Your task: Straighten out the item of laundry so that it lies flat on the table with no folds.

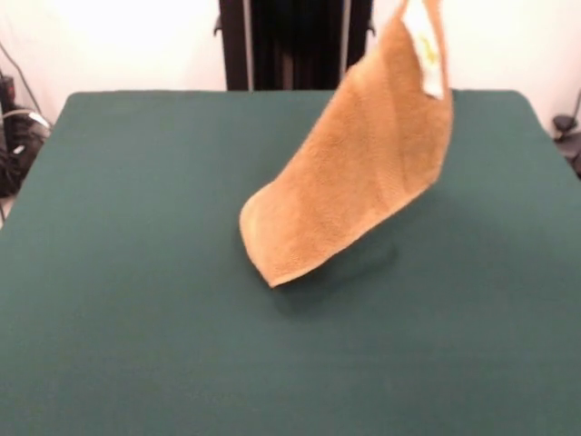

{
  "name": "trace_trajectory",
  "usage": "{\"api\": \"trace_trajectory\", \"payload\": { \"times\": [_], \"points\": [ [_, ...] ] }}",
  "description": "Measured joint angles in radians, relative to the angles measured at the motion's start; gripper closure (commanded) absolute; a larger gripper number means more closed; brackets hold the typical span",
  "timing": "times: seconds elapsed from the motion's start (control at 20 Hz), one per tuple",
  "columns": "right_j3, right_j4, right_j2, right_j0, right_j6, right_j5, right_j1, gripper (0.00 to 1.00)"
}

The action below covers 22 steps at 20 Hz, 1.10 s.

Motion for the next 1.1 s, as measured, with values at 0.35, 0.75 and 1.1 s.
{"api": "trace_trajectory", "payload": {
  "times": [0.35, 0.75, 1.1],
  "points": [
    [-0.089, -0.211, -0.165, 0.303, 0.003, 0.07, 0.007, 1.0],
    [-0.197, -0.342, -0.384, 0.628, 0.09, 0.085, 0.118, 1.0],
    [-0.242, -0.291, -0.513, 0.749, 0.198, 0.085, 0.174, 1.0]
  ]
}}
